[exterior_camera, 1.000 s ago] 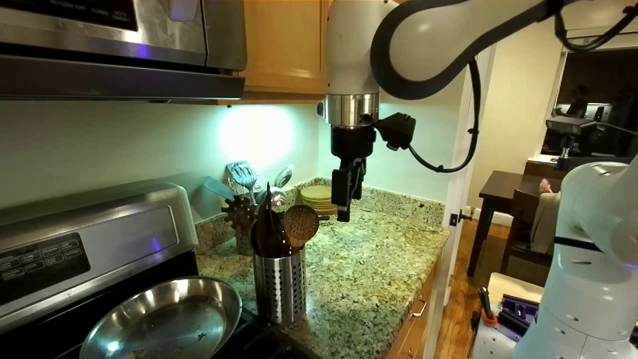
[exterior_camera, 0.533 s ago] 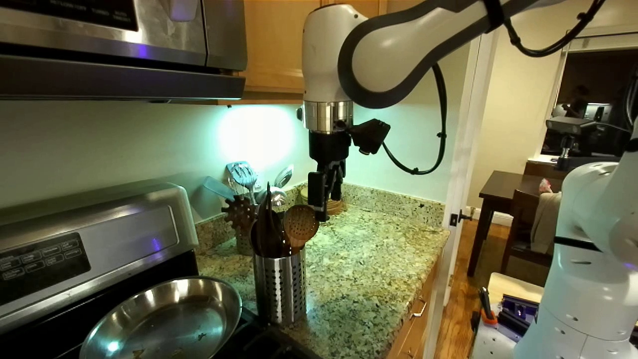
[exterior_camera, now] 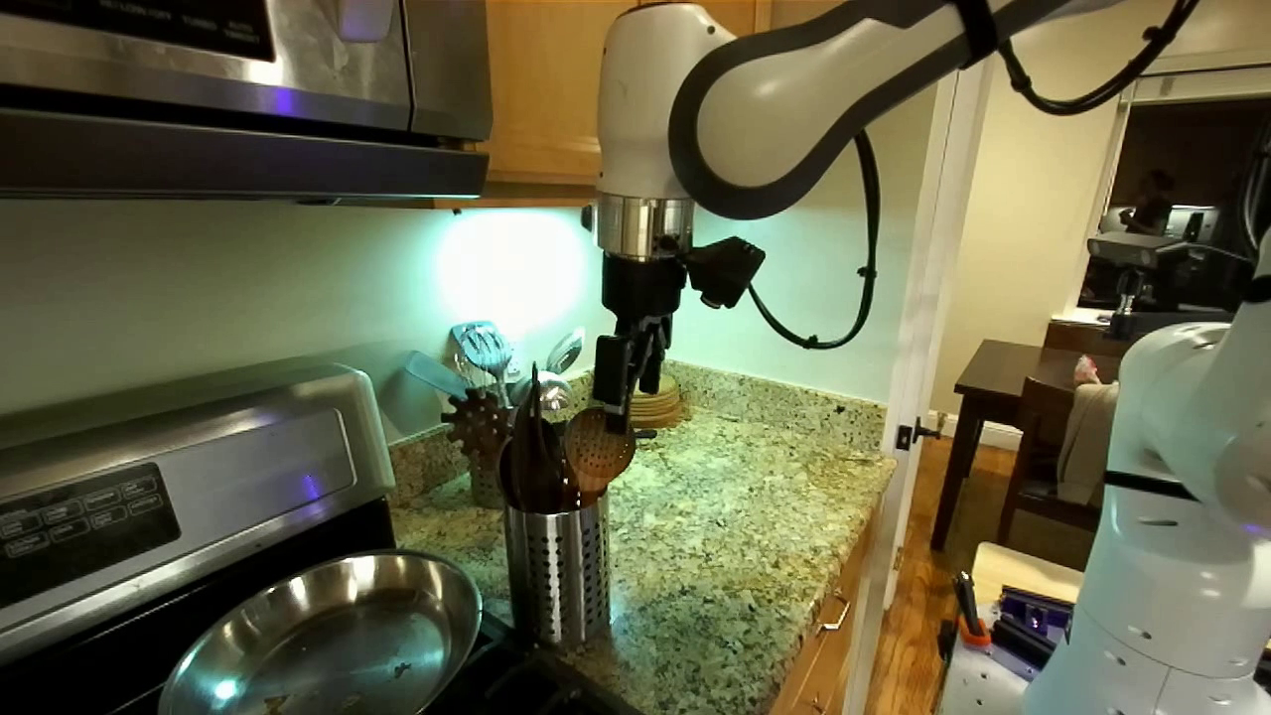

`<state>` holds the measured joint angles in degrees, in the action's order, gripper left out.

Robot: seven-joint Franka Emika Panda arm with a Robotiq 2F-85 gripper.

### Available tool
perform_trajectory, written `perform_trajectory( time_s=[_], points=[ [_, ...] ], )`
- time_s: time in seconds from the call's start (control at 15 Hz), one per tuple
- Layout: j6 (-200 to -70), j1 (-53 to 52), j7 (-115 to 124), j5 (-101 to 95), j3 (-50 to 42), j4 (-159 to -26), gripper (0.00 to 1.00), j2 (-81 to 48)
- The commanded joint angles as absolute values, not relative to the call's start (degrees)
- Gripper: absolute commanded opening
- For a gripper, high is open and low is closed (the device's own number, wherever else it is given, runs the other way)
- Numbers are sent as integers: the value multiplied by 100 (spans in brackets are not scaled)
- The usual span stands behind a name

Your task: Put the wooden spoon with holes on the countertop

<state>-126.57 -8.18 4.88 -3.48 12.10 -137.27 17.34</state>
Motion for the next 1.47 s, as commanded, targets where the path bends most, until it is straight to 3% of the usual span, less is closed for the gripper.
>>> perform_trajectory(
  time_s=[0.0,0.87,0.93,1.07,1.4],
  points=[
    [-13415,-771,474,-662,1169,-13803,100,1584],
    [-14304,-742,236,-713,927,-13833,99,903],
    [-14357,-746,203,-710,918,-13807,79,839],
    [-14420,-748,162,-719,907,-13802,72,790],
    [-14439,-749,174,-759,907,-13800,37,817]
  ],
)
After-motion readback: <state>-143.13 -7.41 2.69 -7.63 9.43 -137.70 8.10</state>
